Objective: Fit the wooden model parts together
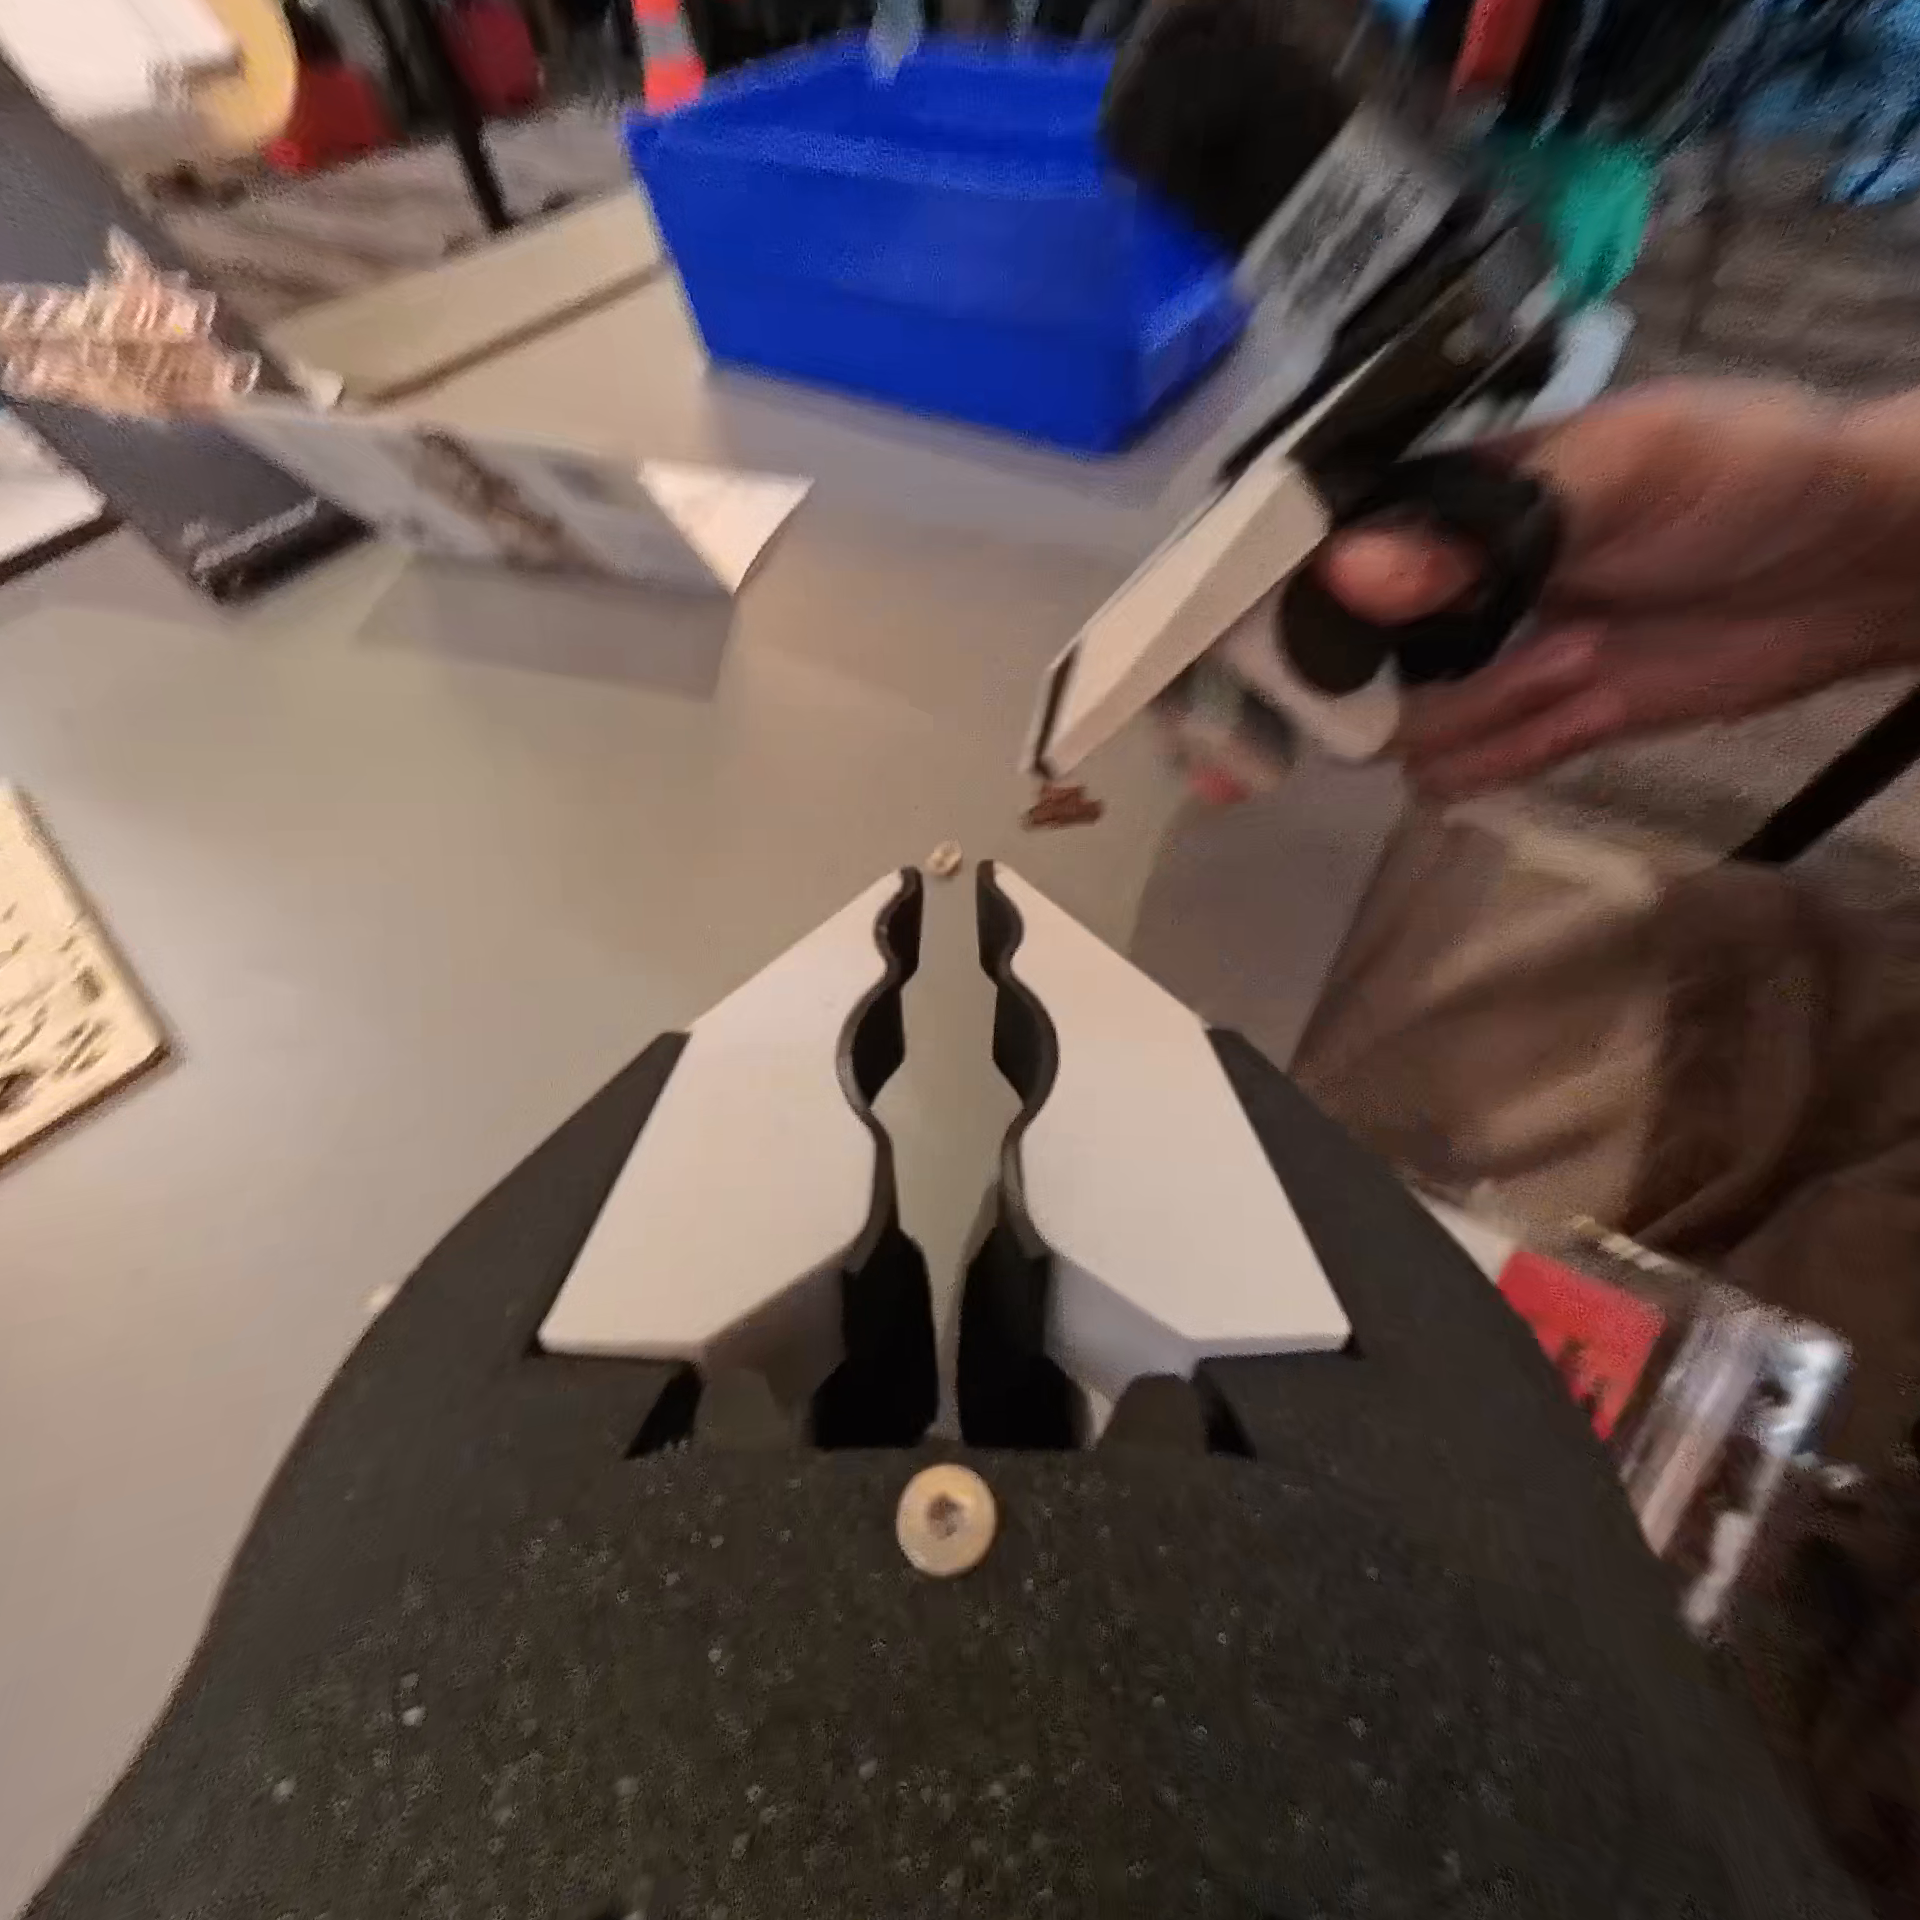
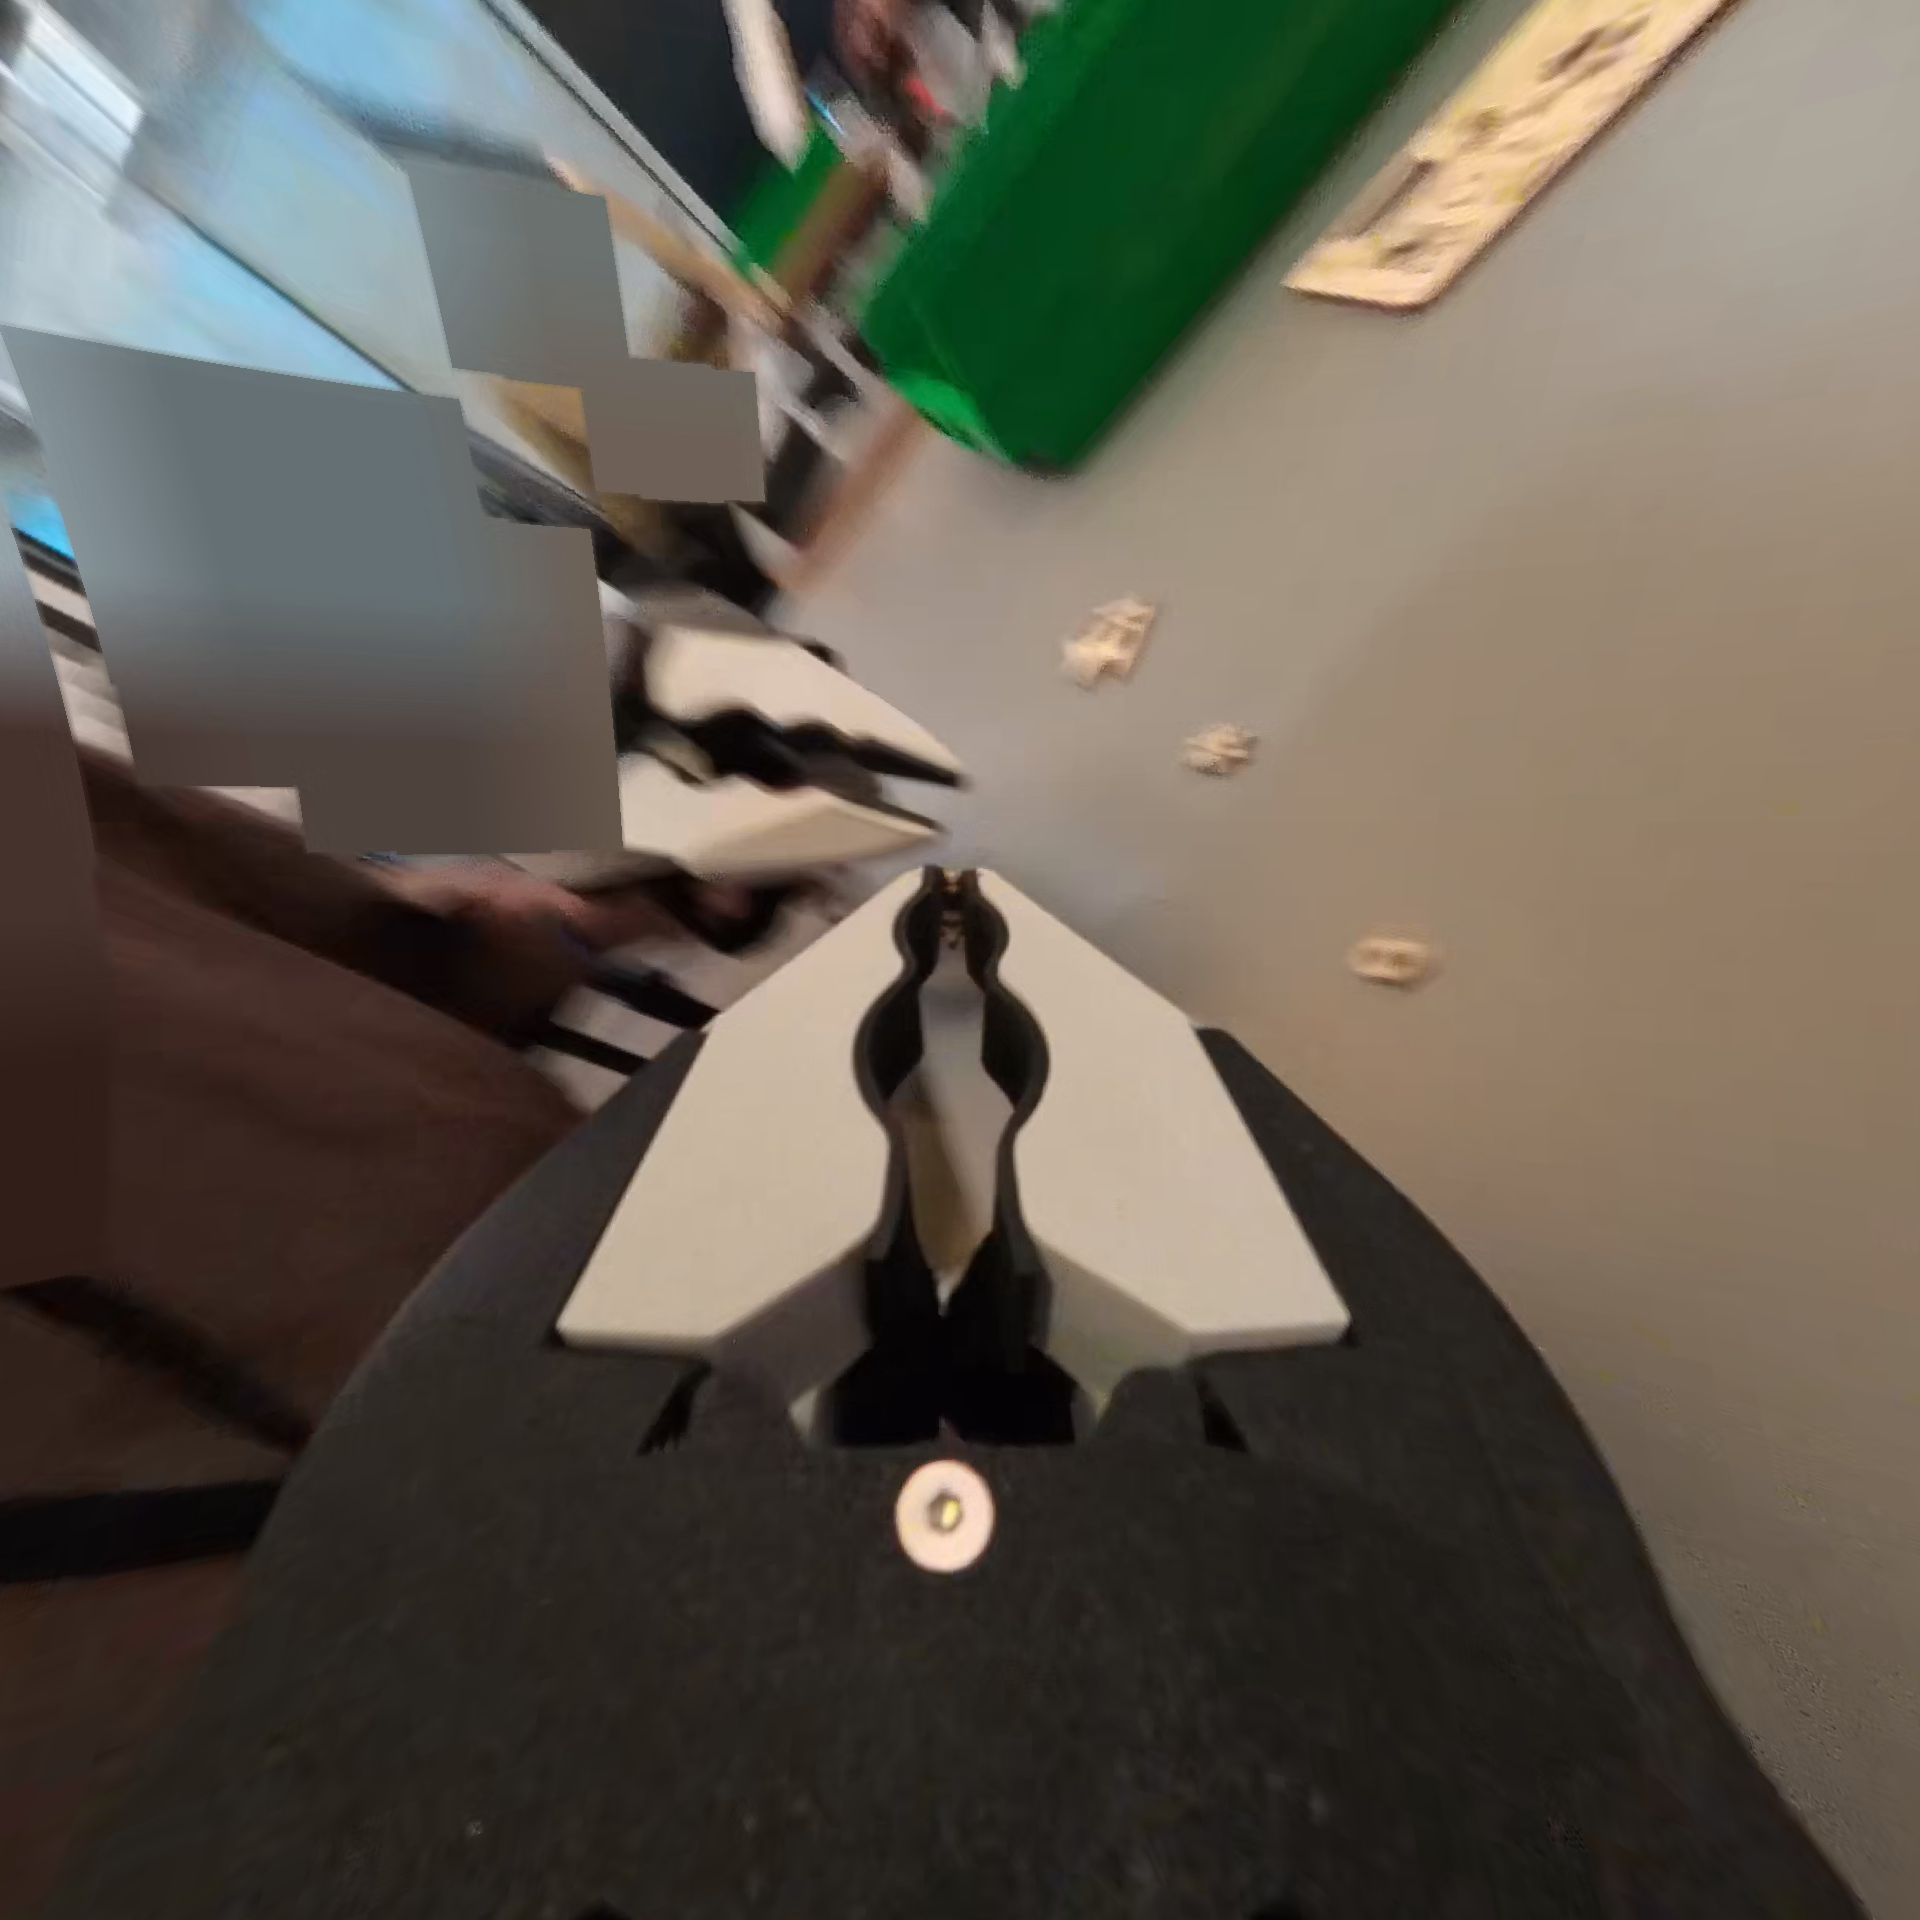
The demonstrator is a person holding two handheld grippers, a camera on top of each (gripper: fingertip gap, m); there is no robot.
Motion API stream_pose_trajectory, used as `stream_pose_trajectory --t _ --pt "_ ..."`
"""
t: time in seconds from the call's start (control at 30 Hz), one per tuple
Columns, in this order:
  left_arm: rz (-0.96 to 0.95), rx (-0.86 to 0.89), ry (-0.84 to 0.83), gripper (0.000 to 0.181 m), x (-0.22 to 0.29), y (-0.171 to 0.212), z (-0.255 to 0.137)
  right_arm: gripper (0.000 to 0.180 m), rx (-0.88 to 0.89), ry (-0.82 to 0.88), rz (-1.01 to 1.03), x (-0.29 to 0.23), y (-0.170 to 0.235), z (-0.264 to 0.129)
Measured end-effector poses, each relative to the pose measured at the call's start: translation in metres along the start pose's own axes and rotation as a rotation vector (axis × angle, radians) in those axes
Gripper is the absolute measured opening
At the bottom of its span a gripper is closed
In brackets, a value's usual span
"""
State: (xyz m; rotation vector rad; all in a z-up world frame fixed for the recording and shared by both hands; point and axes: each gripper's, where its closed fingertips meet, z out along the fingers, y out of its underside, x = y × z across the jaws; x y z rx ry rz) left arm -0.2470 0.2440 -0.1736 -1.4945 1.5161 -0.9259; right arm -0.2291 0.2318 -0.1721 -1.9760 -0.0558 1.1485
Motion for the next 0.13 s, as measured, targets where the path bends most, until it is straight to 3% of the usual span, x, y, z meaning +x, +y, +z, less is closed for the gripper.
stream_pose_trajectory --t 0.07,0.13 --pt "-0.002 -0.092 -0.02 0.011 -0.006 0.018 -0.005 0.003 -0.147 0.232 -0.245 0.03 0.01 -0.011" --pt "-0.03 -0.111 -0.069 0.011 -0.011 0.023 -0.017 0.003 -0.277 0.305 -0.319 0.039 0.022 -0.015"
